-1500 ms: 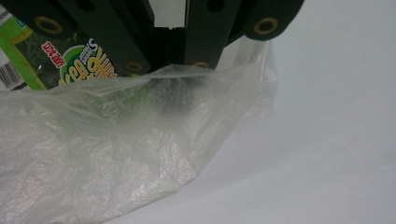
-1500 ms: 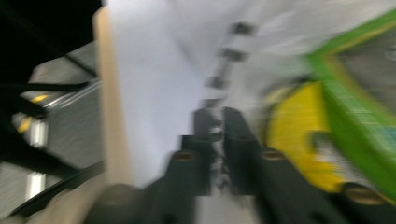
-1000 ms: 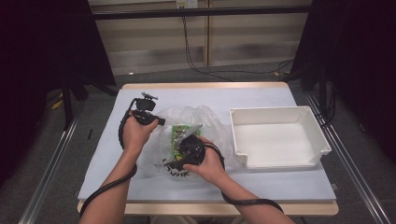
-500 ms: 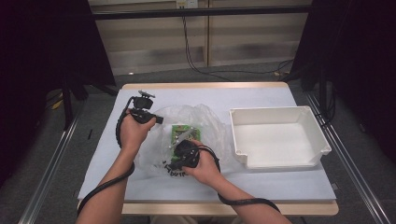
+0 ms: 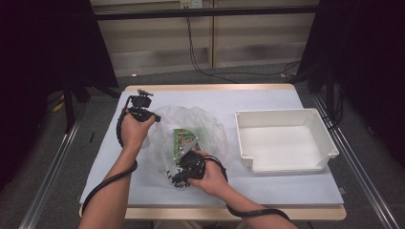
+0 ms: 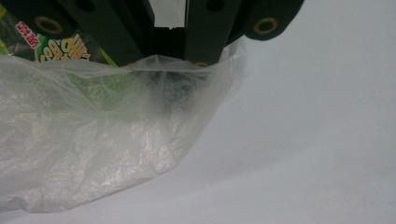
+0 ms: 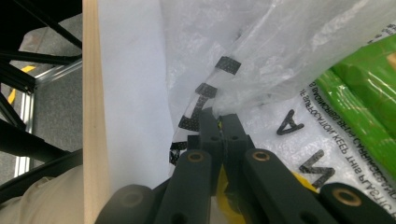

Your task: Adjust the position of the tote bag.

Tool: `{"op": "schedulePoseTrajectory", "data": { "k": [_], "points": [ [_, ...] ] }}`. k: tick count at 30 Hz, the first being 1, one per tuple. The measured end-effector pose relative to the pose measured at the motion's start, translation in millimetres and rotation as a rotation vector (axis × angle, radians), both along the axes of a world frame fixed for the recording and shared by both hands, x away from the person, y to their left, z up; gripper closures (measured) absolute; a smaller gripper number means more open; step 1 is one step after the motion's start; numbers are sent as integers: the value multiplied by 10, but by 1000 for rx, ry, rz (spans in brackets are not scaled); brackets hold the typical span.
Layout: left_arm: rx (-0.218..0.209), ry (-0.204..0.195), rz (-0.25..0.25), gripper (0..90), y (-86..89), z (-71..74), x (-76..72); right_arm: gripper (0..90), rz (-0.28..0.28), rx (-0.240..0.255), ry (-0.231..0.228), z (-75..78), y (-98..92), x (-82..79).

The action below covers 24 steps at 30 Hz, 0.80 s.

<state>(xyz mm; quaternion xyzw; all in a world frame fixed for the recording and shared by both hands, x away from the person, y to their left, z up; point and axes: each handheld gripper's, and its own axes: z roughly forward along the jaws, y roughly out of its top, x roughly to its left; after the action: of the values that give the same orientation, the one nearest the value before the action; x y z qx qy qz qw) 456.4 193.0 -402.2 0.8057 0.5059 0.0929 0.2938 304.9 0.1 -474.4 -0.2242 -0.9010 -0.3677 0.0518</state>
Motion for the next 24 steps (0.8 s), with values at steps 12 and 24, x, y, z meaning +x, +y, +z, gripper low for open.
{"op": "schedulePoseTrajectory", "data": {
  "k": [12,24],
  "points": [
    [20,-14,-2,900,-4,-61,133,900,27,-11,-3,-26,8,-70],
    [-5,5,-24,900,-27,-57,101,846,-40,16,0,58,-75,-17]
  ]
}}
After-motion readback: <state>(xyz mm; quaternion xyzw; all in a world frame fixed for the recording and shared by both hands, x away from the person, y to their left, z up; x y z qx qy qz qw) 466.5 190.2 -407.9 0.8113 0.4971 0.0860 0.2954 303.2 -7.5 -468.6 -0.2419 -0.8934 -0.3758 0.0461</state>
